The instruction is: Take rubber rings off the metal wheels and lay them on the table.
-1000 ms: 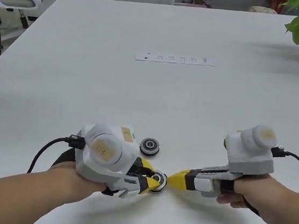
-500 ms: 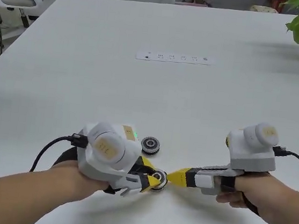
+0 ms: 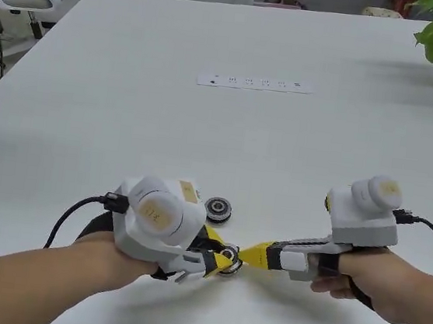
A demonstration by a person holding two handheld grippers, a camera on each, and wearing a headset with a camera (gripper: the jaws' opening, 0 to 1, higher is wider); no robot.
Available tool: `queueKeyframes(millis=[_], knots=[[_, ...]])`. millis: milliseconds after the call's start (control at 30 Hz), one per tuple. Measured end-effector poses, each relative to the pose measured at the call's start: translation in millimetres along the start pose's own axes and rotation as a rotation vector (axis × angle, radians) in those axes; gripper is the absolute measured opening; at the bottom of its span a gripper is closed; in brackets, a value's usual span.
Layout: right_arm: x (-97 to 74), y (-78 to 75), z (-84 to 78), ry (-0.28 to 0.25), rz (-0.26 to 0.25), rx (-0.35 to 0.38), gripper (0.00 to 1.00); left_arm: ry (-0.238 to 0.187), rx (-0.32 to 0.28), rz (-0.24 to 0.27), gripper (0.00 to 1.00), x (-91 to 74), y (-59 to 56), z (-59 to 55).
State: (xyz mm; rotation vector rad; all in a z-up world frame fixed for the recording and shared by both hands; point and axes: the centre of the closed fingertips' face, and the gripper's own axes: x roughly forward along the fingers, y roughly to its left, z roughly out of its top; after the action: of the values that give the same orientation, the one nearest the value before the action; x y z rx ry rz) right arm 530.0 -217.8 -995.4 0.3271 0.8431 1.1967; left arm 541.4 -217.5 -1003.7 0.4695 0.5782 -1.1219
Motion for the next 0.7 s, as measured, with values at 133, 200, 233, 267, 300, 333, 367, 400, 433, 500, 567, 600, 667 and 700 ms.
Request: queueKeyframes(millis=[133,200,233,267,300,333,367,400,433,500,567,600,667,700], knots=[[1.3,0.7,0.5,0.005,0.003,-0.004,0.0,-0.001,0.002,0.0,0.12,0.0,-0.1,0.0],[1.2,0.8,0.7,0.003,0.006,0.0,0.0,0.0,0.004,-0.001,0.12,-0.1,-0.1,-0.1],[1.2,1.2,0.8,0.003,0.008,0.0,0.0,-0.001,0.004,-0.001,0.12,-0.1,0.0,-0.1],[1.3,1.1,0.9,0.003,0.011,0.004,0.0,-0.002,0.005,-0.002,0.12,-0.1,0.0,0.0],[1.5,1.3,1.0,0.003,0.012,0.005,0.0,-0.002,0.005,-0.002,0.12,0.0,0.0,-0.2],[1.8,1.9,1.1,0.003,0.016,0.006,0.0,-0.002,0.006,-0.002,0.12,0.0,0.0,-0.3],[2.1,2.6,1.3,0.003,0.019,0.005,0.0,-0.002,0.006,-0.002,0.12,0.0,-0.1,-0.2],[2.4,3.2,1.7,0.001,0.021,0.002,0.0,-0.003,0.006,-0.002,0.12,0.0,-0.1,-0.1],[2.7,3.6,1.7,0.002,0.022,0.001,0.0,-0.003,0.006,-0.002,0.12,0.0,0.0,-0.2],[2.5,1.6,2.6,-0.001,0.025,0.005,0.0,-0.003,0.007,-0.002,0.12,-0.1,0.0,-0.2],[1.8,0.6,3.3,-0.007,0.03,0.018,0.0,-0.004,0.006,-0.002,0.12,-0.1,0.0,-0.3],[1.7,0.8,4.1,-0.011,0.033,0.022,0.0,-0.004,0.006,-0.002,0.12,-0.1,0.0,-0.3],[2.0,0.3,4.3,-0.011,0.036,0.02,0.0,-0.005,0.007,0.0,0.12,-0.2,0.0,-0.2],[2.2,0.8,4.7,-0.013,0.04,0.021,0.0,-0.005,0.007,-0.001,0.12,-0.3,-0.1,-0.2]])
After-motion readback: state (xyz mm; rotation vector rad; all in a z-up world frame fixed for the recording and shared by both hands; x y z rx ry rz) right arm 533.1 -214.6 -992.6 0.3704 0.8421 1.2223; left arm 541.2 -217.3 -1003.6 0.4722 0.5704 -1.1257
